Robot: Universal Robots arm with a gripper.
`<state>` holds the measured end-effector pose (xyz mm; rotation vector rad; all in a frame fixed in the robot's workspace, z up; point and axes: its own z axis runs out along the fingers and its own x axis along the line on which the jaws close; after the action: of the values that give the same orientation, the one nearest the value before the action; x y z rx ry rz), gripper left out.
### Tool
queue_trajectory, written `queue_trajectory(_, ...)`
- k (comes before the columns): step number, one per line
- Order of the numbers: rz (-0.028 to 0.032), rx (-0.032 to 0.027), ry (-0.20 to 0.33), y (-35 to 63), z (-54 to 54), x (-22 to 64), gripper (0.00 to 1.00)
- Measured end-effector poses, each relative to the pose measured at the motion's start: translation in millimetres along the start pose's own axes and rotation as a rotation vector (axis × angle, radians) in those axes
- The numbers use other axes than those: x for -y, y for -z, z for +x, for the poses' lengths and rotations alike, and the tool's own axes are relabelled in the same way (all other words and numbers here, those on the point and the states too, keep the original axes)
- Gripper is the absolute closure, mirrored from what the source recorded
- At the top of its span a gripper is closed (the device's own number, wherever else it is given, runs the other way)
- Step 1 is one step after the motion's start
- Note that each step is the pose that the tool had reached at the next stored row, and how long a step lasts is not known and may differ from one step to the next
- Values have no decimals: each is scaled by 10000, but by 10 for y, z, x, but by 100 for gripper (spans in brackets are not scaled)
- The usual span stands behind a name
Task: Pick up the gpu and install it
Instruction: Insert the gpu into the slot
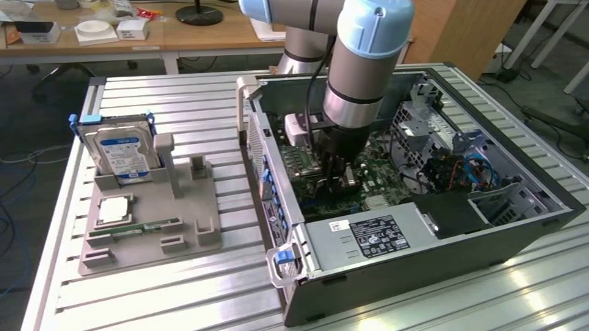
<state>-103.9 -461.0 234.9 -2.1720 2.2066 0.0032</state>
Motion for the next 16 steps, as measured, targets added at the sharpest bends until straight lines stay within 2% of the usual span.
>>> queue_trajectory(6, 57, 0, 1, 171, -6, 5, 66)
queue_trajectory(16, 195, 3, 6, 433, -15, 13, 66)
